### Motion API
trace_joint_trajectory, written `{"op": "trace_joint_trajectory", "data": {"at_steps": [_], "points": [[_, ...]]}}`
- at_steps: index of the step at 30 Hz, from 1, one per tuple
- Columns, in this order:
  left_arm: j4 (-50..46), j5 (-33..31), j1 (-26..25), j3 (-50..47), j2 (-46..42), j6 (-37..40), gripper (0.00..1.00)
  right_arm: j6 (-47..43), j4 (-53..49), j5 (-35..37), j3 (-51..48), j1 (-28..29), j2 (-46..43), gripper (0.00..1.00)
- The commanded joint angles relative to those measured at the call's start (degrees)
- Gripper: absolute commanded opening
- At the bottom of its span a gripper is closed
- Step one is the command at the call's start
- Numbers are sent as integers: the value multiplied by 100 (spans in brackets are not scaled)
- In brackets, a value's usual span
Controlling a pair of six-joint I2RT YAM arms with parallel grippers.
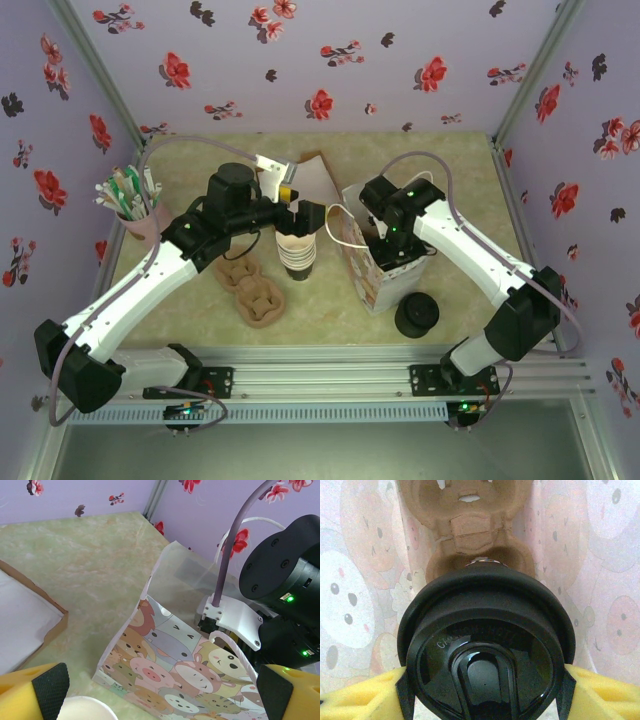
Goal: Pack the takeout coffee
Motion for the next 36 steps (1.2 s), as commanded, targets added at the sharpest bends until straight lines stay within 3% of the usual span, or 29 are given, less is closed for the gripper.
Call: {"op": "trace_joint_trajectory", "data": {"at_steps": [1,36], "points": [[-25,-10,-44,167,25,81,99,52,-145,-51,60,32,21,69],[-65,-20,-62,246,54,115,99,8,-165,-89,119,32,100,69]]}}
